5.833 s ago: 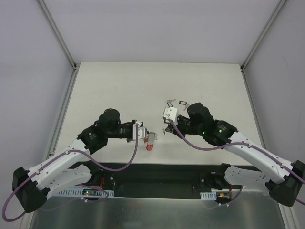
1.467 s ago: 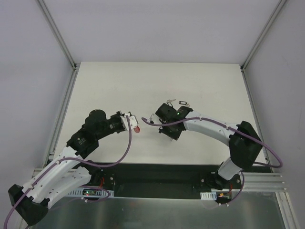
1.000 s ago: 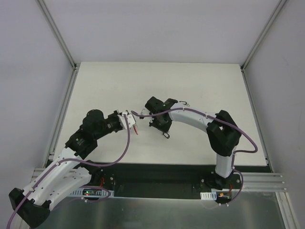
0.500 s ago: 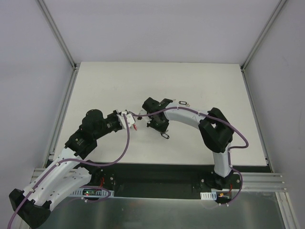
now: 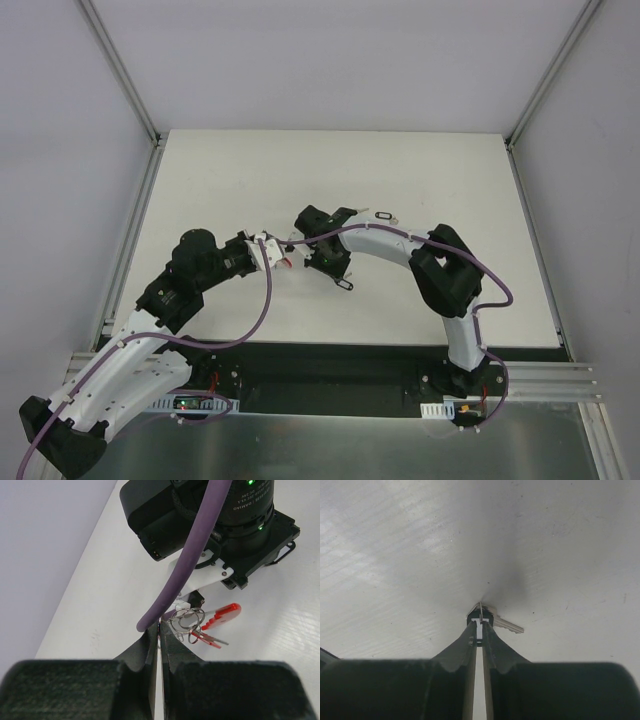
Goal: Put the keys on the keyring
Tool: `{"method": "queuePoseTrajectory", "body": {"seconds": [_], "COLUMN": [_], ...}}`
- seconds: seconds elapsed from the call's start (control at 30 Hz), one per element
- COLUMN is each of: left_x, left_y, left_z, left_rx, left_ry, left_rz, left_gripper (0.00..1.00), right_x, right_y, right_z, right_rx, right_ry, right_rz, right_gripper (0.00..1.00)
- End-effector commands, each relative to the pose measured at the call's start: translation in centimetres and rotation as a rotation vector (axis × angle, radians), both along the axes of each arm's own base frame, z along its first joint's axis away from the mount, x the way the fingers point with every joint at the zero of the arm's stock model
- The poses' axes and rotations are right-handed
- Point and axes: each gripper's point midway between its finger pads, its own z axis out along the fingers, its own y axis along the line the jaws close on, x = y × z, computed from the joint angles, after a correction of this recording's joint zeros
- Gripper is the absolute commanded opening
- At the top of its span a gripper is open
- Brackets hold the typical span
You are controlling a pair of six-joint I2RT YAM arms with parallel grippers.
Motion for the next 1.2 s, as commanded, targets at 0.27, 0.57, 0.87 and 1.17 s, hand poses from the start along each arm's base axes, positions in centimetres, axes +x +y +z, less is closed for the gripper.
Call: {"method": "queuePoseTrajectory", "body": {"seconds": [0.27,0.57,0.87,1.17], "left_x": [0.2,0.1,0.1,0.2], "left_y": [-0.3,-0.4,-0.6,-0.6], "left_z": [1.9,2.0,1.9,1.7], "left_rx": [-0.039,-0.043,-0.045,-0.041], "left_ry": [-0.056,-0.054,-0.046,-0.038], "left_rz": [-0.02,-0.024,-0.029,-0.031], "left_gripper": [0.0,0.0,0.0,0.0], "right_x": [0.1,-0.5,0.8,1.6], "right_y": [2.5,3.2,2.2,1.9], "right_z": [4.9,6.9,5.4,2.5], "right_rx": [0.188,0.513,0.623,0.591], "right_ry": [-0.078,-0.171,-0.234,-0.257], "right_rz": [0.008,-0.024,-0.109,-0.127], "right_gripper": [0.43,0.44,0.43,0.35]}}
